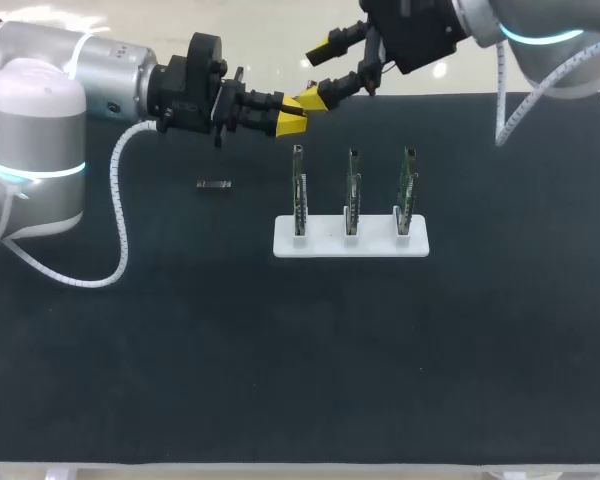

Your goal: Pick up the optical module with the left hand, and insert it into the network port with the right hand.

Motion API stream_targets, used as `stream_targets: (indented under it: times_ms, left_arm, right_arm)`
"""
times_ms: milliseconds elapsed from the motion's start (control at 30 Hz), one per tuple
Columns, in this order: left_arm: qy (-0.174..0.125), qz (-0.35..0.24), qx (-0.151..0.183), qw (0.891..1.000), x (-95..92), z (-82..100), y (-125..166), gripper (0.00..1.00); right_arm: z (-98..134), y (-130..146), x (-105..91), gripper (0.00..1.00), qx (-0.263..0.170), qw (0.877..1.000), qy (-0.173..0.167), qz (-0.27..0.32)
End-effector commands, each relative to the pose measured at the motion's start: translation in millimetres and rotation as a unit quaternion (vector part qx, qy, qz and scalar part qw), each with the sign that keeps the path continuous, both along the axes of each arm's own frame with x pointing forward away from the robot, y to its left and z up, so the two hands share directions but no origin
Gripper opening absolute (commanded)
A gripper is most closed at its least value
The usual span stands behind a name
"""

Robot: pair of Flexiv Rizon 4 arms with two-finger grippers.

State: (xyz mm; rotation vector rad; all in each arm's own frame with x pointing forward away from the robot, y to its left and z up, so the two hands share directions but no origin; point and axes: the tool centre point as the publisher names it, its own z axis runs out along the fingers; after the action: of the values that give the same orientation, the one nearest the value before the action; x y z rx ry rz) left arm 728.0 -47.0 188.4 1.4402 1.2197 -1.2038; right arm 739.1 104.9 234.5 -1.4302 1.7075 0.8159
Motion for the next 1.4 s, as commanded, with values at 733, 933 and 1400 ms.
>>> stream_targets:
  times_ms: [733,933,1400]
  left_arm:
    - [0.0,-0.001,0.0,1.0,0.7,-0.2,0.1,0.0]
    - [0.0,-0.001,0.0,1.0,0.7,-0.2,0.1,0.0]
    - [0.0,-0.001,0.0,1.0,0.7,-0.2,0.1,0.62]
  right_arm:
    - [4.1,4.7,-10.3,0.42,-0.013,1.0,-0.006,-0.021]
    - [3.1,6.0,-9.2,0.33,-0.013,1.0,-0.008,-0.022]
    - [2.2,5.5,-8.9,0.0,-0.016,1.0,-0.01,-0.021]
